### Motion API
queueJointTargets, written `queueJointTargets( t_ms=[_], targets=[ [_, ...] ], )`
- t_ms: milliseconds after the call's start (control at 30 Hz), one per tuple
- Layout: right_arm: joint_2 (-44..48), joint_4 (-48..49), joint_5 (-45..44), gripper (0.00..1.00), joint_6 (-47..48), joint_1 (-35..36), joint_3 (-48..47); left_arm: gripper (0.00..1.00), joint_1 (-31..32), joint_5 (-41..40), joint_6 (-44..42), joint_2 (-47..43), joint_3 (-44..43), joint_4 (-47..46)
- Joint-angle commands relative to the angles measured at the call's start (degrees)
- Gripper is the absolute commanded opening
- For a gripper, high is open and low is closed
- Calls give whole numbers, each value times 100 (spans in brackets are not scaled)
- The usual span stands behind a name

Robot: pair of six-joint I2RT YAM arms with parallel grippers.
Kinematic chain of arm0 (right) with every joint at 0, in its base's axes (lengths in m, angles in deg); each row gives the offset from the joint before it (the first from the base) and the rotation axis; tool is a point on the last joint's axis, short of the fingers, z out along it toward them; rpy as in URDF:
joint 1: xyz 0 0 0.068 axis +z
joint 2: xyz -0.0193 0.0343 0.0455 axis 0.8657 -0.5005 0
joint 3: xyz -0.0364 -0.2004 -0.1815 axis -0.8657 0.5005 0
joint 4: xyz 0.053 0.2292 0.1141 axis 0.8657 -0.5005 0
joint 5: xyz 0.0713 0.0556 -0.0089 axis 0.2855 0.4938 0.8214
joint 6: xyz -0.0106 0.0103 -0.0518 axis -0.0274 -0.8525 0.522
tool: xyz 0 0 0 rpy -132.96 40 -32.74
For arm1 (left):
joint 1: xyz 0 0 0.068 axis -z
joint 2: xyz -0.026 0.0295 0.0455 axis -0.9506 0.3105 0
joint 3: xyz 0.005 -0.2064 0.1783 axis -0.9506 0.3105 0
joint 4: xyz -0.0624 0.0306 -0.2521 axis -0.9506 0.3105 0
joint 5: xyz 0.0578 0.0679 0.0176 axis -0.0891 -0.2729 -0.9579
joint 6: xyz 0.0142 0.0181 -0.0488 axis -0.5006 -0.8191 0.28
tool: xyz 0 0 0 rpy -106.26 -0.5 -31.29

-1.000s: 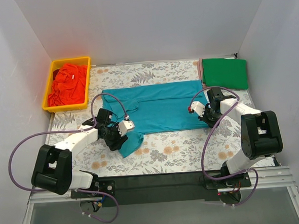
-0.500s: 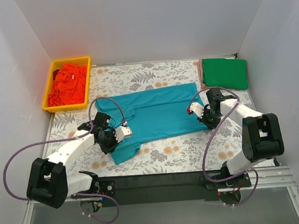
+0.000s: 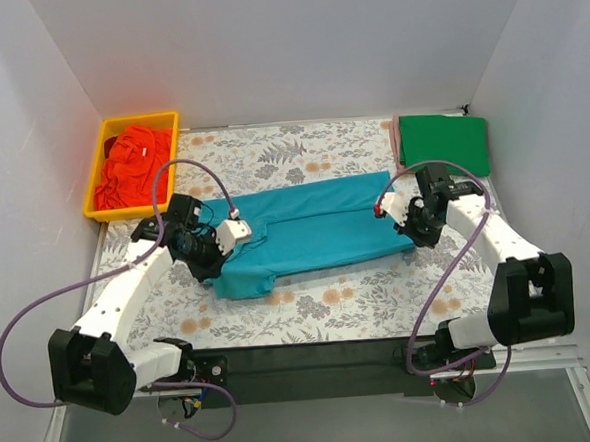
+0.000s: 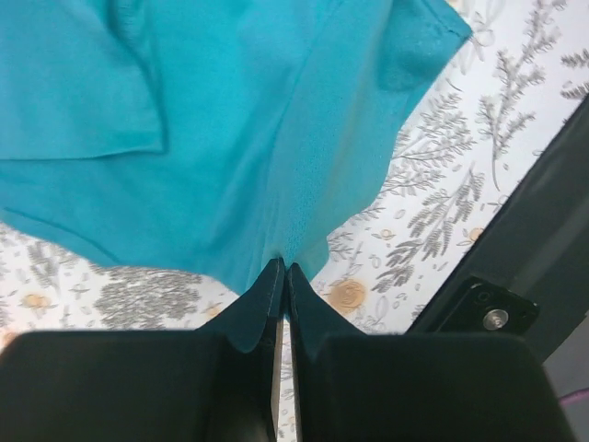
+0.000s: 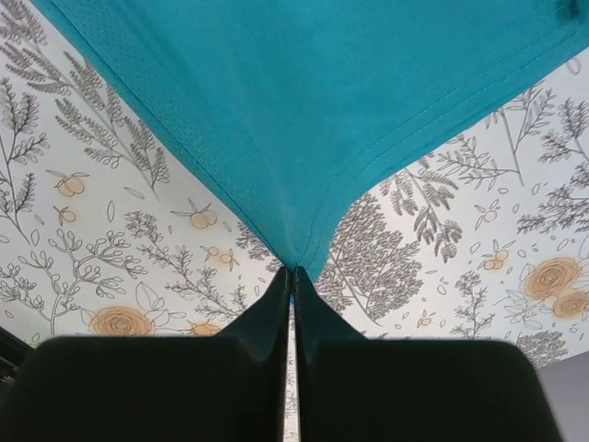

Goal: Fold and stack the t-shirts
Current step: Fold the tshirt

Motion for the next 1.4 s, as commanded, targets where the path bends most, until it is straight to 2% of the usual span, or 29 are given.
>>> queueJointTargets(
  t_ms=[0,133,600,900,1367],
  targets=[
    [-405,-174,36,1,200,-32,-600,0,-356,164,-213,419,-624,-58],
    [-985,-174,54,1,200,-32,-1075,0,-646,129,-292,1051,-1091,-348],
    [-2278,-182,-34,1,253,-32,-2367,0,-779,15,-372,2626,-2146,-894],
    [-2823,-156,-43,1,270,-40,-2648,0,-867,32,-398,3110,-2393,-1043],
    [-3254,-147,-61,1,244,-40,-3044,0,-1034,6,-389,3251,-2366,-1272]
  ],
)
